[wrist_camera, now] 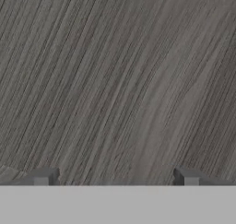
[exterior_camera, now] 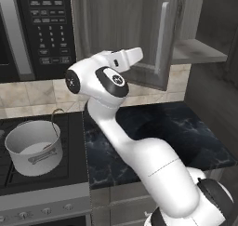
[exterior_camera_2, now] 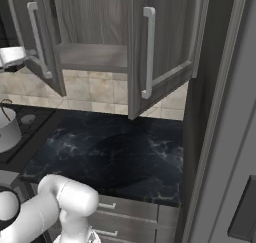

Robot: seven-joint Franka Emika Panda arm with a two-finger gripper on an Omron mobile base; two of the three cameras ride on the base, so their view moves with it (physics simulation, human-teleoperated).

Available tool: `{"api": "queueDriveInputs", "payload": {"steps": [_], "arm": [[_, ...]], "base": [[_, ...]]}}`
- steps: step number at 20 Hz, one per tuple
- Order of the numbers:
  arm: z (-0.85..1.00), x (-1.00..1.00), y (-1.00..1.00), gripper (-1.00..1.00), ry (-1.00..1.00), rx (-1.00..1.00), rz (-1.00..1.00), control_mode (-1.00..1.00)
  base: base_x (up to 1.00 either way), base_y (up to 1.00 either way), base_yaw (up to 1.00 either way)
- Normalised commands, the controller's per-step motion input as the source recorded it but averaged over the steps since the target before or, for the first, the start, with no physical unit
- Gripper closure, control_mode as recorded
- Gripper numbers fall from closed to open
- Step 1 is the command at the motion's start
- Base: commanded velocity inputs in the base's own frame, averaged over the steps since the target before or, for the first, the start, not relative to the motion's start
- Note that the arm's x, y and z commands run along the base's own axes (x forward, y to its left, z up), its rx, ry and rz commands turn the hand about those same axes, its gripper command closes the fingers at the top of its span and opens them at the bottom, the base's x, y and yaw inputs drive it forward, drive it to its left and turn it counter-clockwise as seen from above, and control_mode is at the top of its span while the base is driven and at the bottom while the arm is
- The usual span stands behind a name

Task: Open the cabinet and move the ladle to the pot. Then close the cabinet.

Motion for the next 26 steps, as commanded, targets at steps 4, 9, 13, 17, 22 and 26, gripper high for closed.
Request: {"api": "queueDriveInputs", "payload": {"steps": [4, 9, 13, 17, 22, 26], "arm": [[0.09, 0.44, -0.68, -1.00, 0.00, 0.00, 0.00, -1.00], [0.33, 0.39, -0.72, -1.00, 0.00, 0.00, 0.01, -1.00], [0.25, 0.52, -0.81, -1.00, 0.00, 0.00, 0.04, -1.00], [0.10, 0.69, -0.79, -1.00, 0.03, 0.01, 0.03, -1.00], [0.02, 0.86, -0.76, -1.00, 0.10, 0.04, 0.04, -1.00], [0.00, 1.00, -0.76, -1.00, 0.22, 0.07, 0.07, -1.00]], "base": [[0.00, 0.00, 0.00], [0.00, 0.00, 0.00], [0.00, 0.00, 0.00], [0.00, 0.00, 0.00], [0.00, 0.00, 0.00], [0.00, 0.00, 0.00]]}}
